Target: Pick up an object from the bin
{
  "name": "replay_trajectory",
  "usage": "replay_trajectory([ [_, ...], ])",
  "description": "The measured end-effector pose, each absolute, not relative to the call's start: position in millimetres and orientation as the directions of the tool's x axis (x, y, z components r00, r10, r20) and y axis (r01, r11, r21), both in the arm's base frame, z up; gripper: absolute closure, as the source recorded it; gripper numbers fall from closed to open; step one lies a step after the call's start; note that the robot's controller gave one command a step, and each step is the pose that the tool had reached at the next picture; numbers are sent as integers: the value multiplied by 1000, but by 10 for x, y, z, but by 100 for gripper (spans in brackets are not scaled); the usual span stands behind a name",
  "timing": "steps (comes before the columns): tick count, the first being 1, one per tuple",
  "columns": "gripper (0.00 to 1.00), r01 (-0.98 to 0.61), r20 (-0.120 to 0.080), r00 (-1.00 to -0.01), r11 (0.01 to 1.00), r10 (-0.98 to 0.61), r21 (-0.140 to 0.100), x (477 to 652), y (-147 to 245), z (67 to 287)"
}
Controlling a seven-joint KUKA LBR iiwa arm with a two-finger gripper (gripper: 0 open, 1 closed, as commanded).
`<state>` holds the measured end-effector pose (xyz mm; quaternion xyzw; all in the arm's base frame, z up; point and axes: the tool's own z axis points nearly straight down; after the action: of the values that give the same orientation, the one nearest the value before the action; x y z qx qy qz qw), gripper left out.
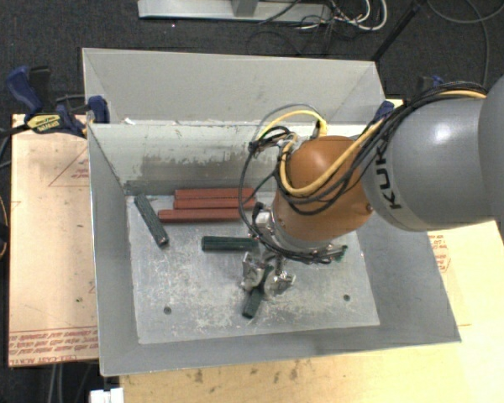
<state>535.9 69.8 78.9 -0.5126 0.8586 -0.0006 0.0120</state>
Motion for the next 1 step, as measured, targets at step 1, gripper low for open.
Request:
replay_trajectory([
  [1,100,-880,-16,-474,475,-880,-11,5357,700,818],
])
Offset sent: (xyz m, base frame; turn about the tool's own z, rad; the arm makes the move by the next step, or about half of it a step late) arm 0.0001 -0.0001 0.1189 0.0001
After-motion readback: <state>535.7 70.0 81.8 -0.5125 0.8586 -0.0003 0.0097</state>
